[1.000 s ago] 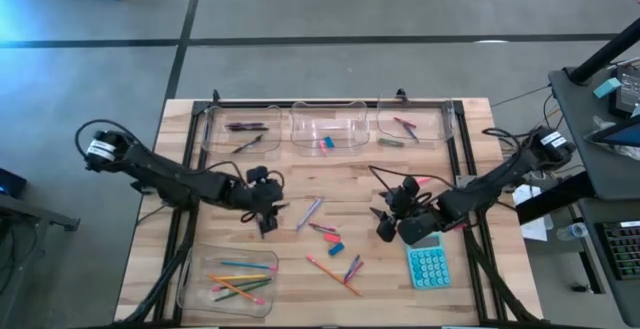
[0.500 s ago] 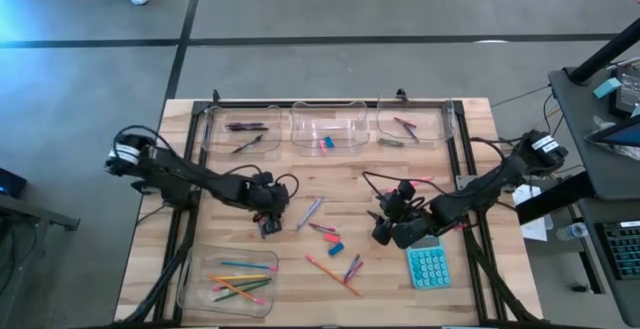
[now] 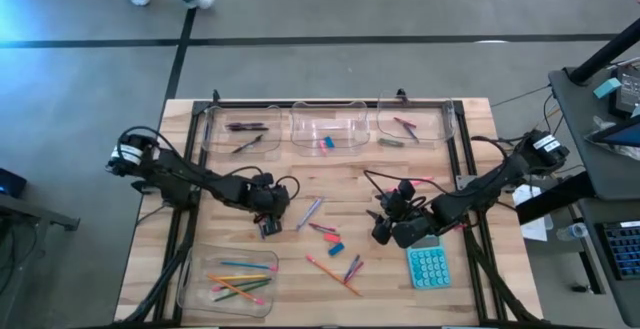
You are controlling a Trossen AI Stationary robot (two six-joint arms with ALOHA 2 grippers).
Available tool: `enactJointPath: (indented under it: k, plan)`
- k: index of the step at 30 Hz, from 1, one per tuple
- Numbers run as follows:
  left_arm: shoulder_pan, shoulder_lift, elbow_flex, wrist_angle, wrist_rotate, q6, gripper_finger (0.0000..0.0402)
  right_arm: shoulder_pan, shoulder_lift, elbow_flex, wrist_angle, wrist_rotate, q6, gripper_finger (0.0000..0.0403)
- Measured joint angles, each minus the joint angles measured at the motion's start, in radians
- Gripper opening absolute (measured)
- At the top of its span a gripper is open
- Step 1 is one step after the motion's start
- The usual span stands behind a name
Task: Sort crayons/erasers/pens/pencils in bins
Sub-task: Put the gray crayon into the top right transparent bin
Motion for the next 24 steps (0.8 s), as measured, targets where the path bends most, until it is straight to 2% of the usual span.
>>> enactJointPath:
  k: [9,24]
  plan:
    - [0.000,0.001,-0.002,0.010,-0.016,-0.005,0.0014,0.000,0.000,0.000,0.000,0.000,-0.025,0.0228]
    - [0.003,-0.042,0.039,0.071,-0.061,0.069,0.0003,0.000,0.000,0.000,0.049,0.000,-0.026,0.0228]
